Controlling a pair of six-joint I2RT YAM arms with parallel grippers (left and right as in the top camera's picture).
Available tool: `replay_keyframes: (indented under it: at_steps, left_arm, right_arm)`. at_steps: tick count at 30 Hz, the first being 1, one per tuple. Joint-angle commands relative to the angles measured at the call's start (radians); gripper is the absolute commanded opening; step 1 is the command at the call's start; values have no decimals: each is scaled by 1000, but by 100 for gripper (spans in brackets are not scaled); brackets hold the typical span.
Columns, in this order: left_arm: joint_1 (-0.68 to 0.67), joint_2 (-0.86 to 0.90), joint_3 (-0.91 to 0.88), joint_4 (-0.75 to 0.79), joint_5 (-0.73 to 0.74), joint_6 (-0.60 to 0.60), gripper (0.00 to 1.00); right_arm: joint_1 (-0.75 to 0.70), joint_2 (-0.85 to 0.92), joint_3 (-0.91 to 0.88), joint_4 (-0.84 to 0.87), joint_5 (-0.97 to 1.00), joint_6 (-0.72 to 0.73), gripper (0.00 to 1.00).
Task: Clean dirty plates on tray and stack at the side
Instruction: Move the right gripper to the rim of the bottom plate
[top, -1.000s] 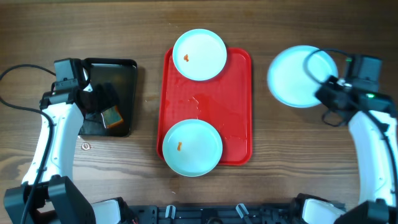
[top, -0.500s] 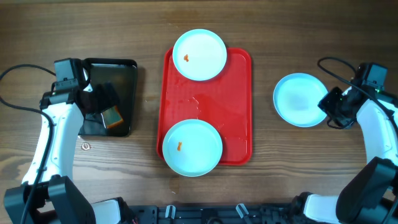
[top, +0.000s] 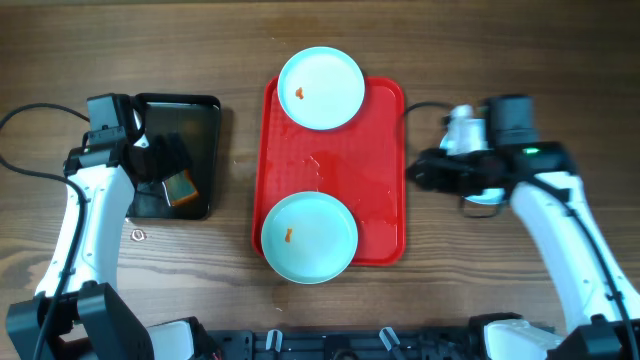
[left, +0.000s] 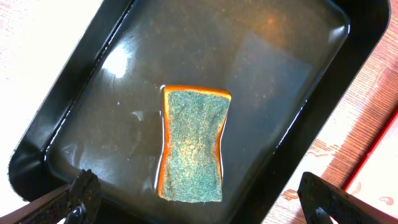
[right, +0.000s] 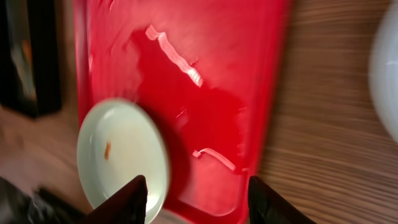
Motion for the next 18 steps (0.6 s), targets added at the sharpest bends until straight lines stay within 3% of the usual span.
replay_keyframes:
  at_steps: [1, 7, 11, 13, 16, 18]
  left_arm:
    - [5, -2, 2, 0, 11, 5, 100]
    - [5, -2, 2, 0, 11, 5, 100]
    - [5, -2, 2, 0, 11, 5, 100]
    - [5, -2, 2, 0, 11, 5, 100]
    - [5, -2, 2, 0, 11, 5, 100]
    - [5, -2, 2, 0, 11, 5, 100]
  right_arm:
    - [201, 31, -54, 35, 140, 39, 53]
    - [406, 125, -145, 154, 208, 116, 53]
    - [442, 205, -158, 185, 256, 181, 51]
    - [442, 237, -158, 211, 219, 181, 43]
    - [442, 264, -158, 245, 188, 188, 23]
    - [442, 262, -157, 264, 189, 200, 17]
